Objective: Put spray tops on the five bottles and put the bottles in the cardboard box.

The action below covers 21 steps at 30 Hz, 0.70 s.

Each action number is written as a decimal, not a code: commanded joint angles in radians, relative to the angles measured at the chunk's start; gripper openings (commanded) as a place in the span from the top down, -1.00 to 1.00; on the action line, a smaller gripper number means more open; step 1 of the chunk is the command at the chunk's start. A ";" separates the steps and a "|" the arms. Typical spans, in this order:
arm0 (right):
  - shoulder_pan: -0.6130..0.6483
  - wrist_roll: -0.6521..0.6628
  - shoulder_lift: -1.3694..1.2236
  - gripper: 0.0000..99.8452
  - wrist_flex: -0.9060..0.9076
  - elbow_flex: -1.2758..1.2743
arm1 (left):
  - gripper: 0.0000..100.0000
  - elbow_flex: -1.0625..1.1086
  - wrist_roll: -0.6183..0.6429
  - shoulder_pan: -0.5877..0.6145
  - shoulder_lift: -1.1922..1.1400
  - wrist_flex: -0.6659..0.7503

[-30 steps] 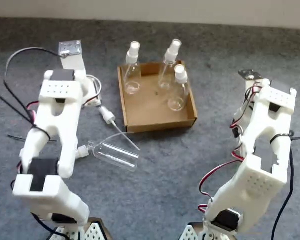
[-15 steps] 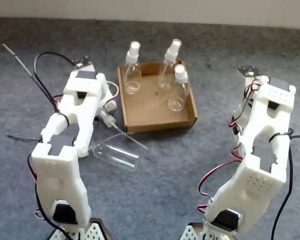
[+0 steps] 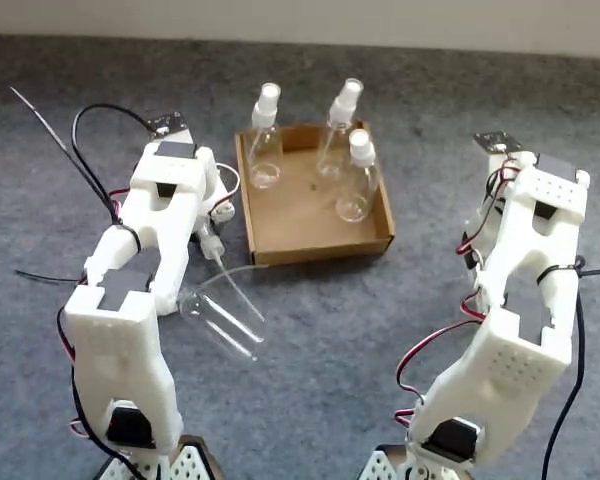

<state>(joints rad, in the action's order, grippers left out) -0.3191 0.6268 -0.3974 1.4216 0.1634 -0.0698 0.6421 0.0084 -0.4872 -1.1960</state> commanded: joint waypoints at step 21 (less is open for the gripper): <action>-0.001 -0.009 0.007 0.45 0.005 0.054 | 0.99 -0.911 -0.727 0.231 0.005 -0.285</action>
<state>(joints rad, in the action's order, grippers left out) -0.3191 0.6268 -0.3974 1.4216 0.1634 -0.8170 0.1281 0.2279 -0.4887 -1.3909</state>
